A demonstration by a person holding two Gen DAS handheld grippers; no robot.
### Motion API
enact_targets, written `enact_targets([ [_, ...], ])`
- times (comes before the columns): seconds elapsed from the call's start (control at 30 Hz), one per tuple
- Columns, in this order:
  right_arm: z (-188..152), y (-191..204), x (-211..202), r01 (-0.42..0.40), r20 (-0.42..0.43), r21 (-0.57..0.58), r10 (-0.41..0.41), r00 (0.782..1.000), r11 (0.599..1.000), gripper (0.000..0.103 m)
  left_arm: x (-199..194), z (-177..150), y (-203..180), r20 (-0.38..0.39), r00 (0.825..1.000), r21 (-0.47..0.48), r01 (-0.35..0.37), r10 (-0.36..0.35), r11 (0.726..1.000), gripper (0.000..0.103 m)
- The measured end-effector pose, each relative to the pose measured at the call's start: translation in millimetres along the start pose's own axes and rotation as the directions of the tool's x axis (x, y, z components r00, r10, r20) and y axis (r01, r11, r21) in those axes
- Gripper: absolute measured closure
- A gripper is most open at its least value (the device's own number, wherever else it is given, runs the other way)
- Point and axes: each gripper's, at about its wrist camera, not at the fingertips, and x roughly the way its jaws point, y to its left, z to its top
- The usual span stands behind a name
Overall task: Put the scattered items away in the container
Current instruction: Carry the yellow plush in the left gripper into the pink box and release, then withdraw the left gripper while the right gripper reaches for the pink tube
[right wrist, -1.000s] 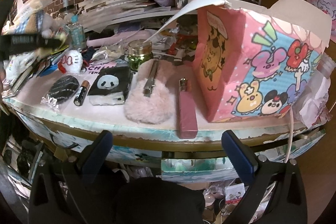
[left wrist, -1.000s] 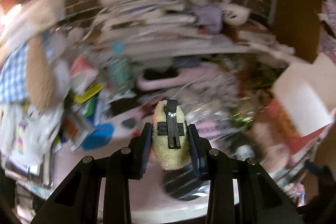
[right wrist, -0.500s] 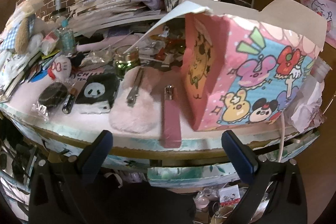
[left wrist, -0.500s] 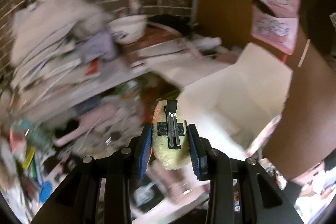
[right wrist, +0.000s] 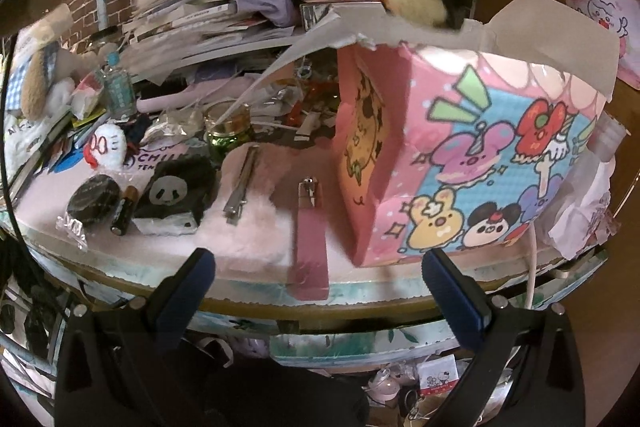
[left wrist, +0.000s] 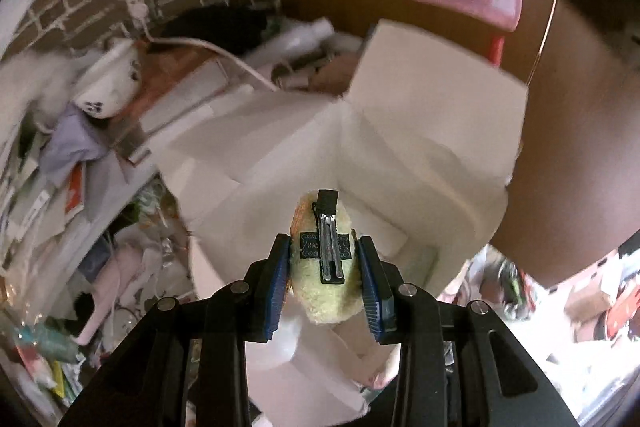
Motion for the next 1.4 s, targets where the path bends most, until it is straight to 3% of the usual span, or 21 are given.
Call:
enact_targets([
  [0.13, 1, -1, 1, -0.002, -0.003, 0.004, 0.002, 1.000, 1.000, 0.000, 15, 2, -7, -0.043, 0.999, 0.027, 0.000, 0.001, 1.000, 0.074],
  [0.27, 1, -2, 3, -0.005, -0.001, 0.006, 0.005, 1.000, 1.000, 0.000, 19, 0, -13, -0.034, 0.999, 0.063, -0.032, 0.034, 0.998, 0.066],
  [0.33, 1, -3, 3, -0.025, 0.002, 0.015, 0.025, 1.000, 1.000, 0.000, 16, -1, -16, -0.008, 0.998, 0.092, -0.058, 0.059, 0.994, 0.054],
  [0.4, 0, -7, 2, -0.089, 0.008, 0.046, 0.088, 0.996, 0.995, 0.000, 11, -2, -19, 0.018, 0.997, 0.108, -0.078, 0.076, 0.991, 0.031],
  [0.5, -2, -11, 1, -0.171, 0.018, 0.081, 0.171, 0.985, 0.982, 0.000, -7, -6, -20, 0.079, 0.996, 0.108, -0.061, 0.052, 0.992, 0.020],
  [0.67, -6, -3, 4, -0.106, 0.036, 0.008, 0.105, 0.994, 0.994, 0.000, -37, -15, -13, 0.165, 0.986, 0.063, -0.048, 0.037, 0.997, 0.018],
  [0.83, -13, -2, 13, -0.060, 0.005, -0.024, 0.060, 0.998, 0.998, 0.000, -60, -36, -7, 0.231, 0.969, 0.037, -0.094, 0.083, 0.995, 0.018],
  [0.97, -16, -16, 13, -0.125, 0.026, 0.055, 0.124, 0.992, 0.991, 0.001, -73, -66, 7, 0.245, 0.954, -0.035, -0.168, 0.172, 0.985, 0.018],
  [1.13, -14, -26, 5, -0.114, 0.059, 0.049, 0.111, 0.992, 0.992, 0.020, -91, -105, 32, 0.266, 0.927, -0.165, -0.227, 0.265, 0.960, 0.018],
  [1.33, -16, -24, 9, -0.087, 0.033, 0.015, 0.087, 0.996, 0.996, 0.054, -101, -149, 49, 0.266, 0.886, -0.272, -0.310, 0.381, 0.911, 0.018],
  [1.4, -18, -21, 11, -0.084, 0.026, 0.000, 0.084, 0.996, 0.997, 0.063, -100, -157, 51, 0.260, 0.885, -0.291, -0.309, 0.385, 0.905, 0.018],
])
